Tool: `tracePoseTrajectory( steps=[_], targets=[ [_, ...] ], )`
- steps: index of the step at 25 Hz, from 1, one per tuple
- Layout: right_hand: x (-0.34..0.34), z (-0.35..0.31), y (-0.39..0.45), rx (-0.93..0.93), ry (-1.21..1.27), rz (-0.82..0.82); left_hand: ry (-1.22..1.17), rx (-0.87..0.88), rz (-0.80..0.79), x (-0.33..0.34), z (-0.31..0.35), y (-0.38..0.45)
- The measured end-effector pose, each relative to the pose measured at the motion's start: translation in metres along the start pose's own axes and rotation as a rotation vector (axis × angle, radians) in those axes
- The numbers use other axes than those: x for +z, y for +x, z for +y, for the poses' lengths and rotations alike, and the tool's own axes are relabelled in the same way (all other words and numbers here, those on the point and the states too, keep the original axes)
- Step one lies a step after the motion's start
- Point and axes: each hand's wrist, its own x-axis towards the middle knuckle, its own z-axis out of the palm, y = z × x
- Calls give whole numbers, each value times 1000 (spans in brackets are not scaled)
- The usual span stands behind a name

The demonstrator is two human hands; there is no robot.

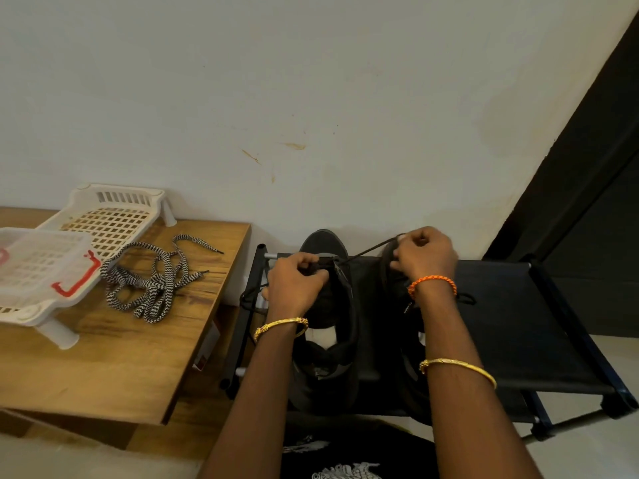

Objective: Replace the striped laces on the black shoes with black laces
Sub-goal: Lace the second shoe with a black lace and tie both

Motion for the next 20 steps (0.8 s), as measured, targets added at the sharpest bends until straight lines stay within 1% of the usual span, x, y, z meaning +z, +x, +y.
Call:
tracePoseTrajectory(
  steps=[2, 4, 6, 7, 8, 9, 10, 11, 12, 13, 14, 15, 17, 20],
  targets=[
    [-20, -2, 1, -51, 23, 199, -22, 23, 24, -3, -4, -7],
    [-34, 0, -6, -101, 30, 344, -40, 43, 50, -6, -8, -16],
    [-33, 1, -18, -138, -115, 454, -38, 75, 60, -6, -10, -27],
    [-26, 2, -23, -188, -222, 454, -21, 86, 61, -5, -11, -31],
    [-15, 3, -28, -263, -326, 368, -6, 87, 64, -5, -12, -34],
    [-1, 4, -32, -340, -414, 195, -4, 78, 71, -4, -13, -36],
    [12, 7, -38, -399, -480, -37, -19, 65, 77, -4, -13, -37],
    [24, 12, -43, -413, -510, -265, -44, 52, 81, -4, -14, -38],
    [31, 18, -46, -388, -491, -425, -72, 35, 83, -4, -15, -39],
    [34, 23, -46, -338, -406, -488, -100, 12, 84, -4, -16, -40],
    [35, 28, -45, -281, -291, -476, -127, -17, 85, -3, -18, -40],
    [35, 33, -44, -241, -206, -421, -148, -53, 86, -2, -20, -41],
    [31, 40, -45, -221, -171, -327, -175, -122, 95, 0, -22, -41],
    [25, 38, -51, -250, -146, -214, -199, -160, 116, 1, -22, -40]
  ],
)
